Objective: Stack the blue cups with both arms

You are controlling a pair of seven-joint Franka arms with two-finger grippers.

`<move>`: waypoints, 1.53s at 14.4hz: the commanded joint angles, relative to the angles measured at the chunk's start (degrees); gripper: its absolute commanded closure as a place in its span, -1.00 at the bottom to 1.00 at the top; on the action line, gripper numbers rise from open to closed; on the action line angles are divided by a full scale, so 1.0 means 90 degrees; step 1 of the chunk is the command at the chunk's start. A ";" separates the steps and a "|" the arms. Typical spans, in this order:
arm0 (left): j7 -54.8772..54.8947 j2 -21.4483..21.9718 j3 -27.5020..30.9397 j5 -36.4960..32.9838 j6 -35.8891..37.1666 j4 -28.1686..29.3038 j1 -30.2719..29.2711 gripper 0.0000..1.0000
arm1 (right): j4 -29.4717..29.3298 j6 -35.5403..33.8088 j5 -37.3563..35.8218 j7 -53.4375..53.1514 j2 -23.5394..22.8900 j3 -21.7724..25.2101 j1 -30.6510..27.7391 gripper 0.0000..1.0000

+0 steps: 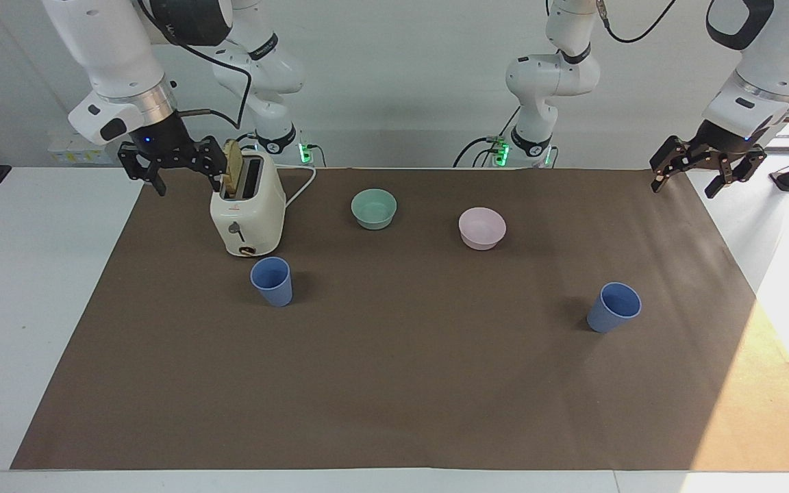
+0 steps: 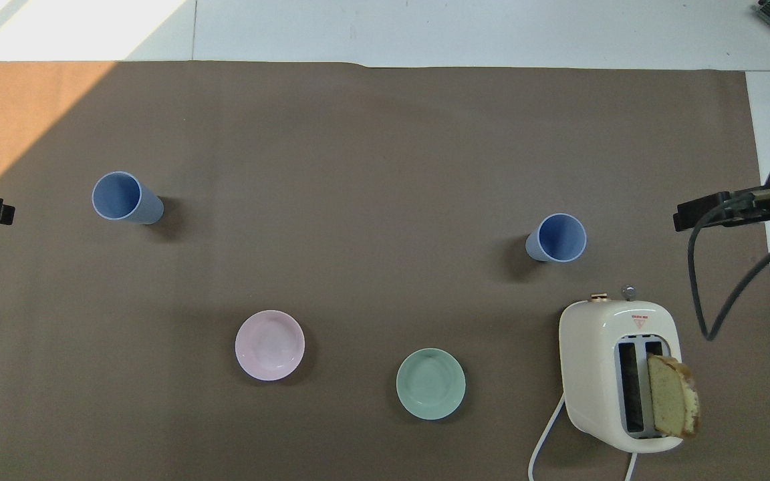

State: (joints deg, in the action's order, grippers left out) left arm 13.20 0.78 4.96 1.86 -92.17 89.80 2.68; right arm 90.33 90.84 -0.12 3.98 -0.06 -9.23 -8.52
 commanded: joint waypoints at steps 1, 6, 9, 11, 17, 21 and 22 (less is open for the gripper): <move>-0.0060 0.0041 0.0025 -0.0099 0.0066 0.0012 0.0025 -1.00 | 0.0110 0.0073 0.0131 -0.0080 0.0085 -0.0039 -0.0088 -1.00; -0.0022 0.0041 0.0044 -0.0099 0.0037 0.0012 0.0015 -1.00 | 0.0110 0.0063 0.0141 -0.0071 0.0085 -0.0049 -0.0088 -1.00; -0.0012 -0.0018 0.0044 -0.0099 -0.0138 0.0080 0.0005 -1.00 | 0.0110 0.0083 0.0141 -0.0061 0.0085 -0.0068 -0.0059 -1.00; -0.0012 -0.0057 0.0044 -0.0090 -0.0460 0.0236 0.0005 -1.00 | 0.0110 0.0112 0.0141 -0.0061 0.0085 -0.0068 -0.0059 -1.00; 0.0018 -0.0534 0.0044 -0.0080 -0.1651 0.0696 -0.0063 -1.00 | 0.0120 0.0112 0.0141 -0.0071 0.0085 -0.0049 -0.0088 -1.00; 0.0047 -0.1061 0.0044 -0.0041 -0.2228 0.0696 -0.0141 -1.00 | 0.0129 0.0112 0.0131 -0.0071 0.0095 -0.0049 -0.0088 -1.00; 0.0057 -0.1140 0.0044 -0.0041 -0.2306 0.0696 -0.0189 -1.00 | 0.0149 0.0112 0.0141 -0.0071 0.0105 -0.0049 -0.0088 -1.00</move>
State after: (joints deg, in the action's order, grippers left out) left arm 13.25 -8.14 5.52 1.84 -110.69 95.82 1.79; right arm 90.33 90.87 -0.12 3.97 -0.06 -9.33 -8.53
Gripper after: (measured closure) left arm 0.000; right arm 0.000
